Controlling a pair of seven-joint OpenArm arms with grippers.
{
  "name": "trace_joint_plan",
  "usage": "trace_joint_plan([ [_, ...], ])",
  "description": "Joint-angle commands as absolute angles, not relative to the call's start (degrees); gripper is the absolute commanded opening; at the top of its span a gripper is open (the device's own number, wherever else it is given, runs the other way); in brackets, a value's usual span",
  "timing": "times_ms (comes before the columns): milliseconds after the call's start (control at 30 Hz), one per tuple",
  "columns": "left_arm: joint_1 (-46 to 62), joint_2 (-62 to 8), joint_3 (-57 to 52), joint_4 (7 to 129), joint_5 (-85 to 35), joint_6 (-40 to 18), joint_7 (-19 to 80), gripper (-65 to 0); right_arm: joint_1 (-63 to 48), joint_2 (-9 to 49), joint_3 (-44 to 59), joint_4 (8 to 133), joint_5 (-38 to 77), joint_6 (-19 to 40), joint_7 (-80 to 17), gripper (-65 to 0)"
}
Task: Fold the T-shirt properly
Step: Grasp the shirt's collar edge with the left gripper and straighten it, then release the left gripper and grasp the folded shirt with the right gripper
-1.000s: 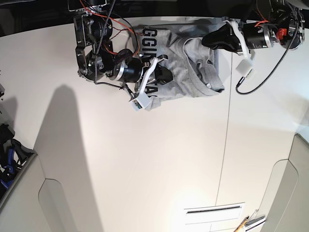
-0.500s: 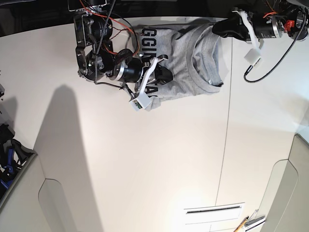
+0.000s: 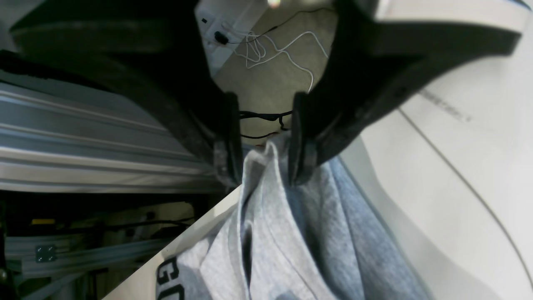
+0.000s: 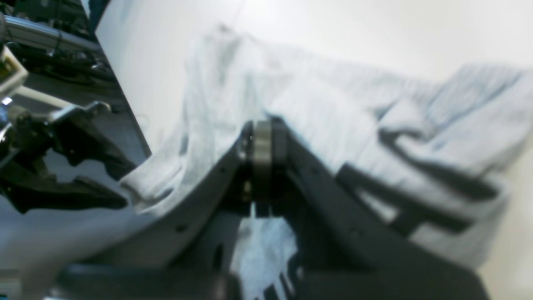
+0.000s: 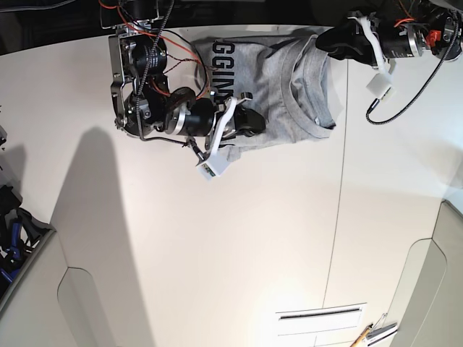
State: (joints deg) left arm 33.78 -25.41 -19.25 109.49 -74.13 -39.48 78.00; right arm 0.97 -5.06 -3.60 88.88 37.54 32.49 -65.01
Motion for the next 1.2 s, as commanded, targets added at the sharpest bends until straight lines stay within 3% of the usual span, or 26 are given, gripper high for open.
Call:
trace_joint_plan([
  [0,33.95,-26.04,-19.64,110.41,-75.42,-40.00,77.36,-42.8,2.17,-5.45,-3.62,90.54,40.66,32.75,-64.58,-65.0],
  [233,32.38,-25.98,-25.80,110.41,-75.61,-40.00,76.05,-42.8,4.62,-5.87,-5.56,94.08,45.50,33.30,-66.96,-65.0],
  [433,30.20,-25.89,-34.85,110.41,-75.64,-40.00,74.72,-42.9,4.56,-5.39,-13.98,94.28,44.95,34.54,-73.32,-65.0],
  [733,29.71,-25.85,-37.74,110.41,-75.64,-40.00,73.91,-43.0,4.56,-3.31,-31.09,93.30,24.88,34.50,-67.16,-65.0],
  [967,29.71,-25.69,-37.74,110.39,-75.59,-40.00,73.93,-51.1,4.56,-3.29,-33.01,91.35,12.36,34.28,-60.73,-65.0],
  [1167,29.69,-25.69,-37.74,110.39,-75.59,-40.00,73.93,-64.3,4.58,-1.04,-33.01,85.97,10.26,34.24,-55.59,-65.0],
])
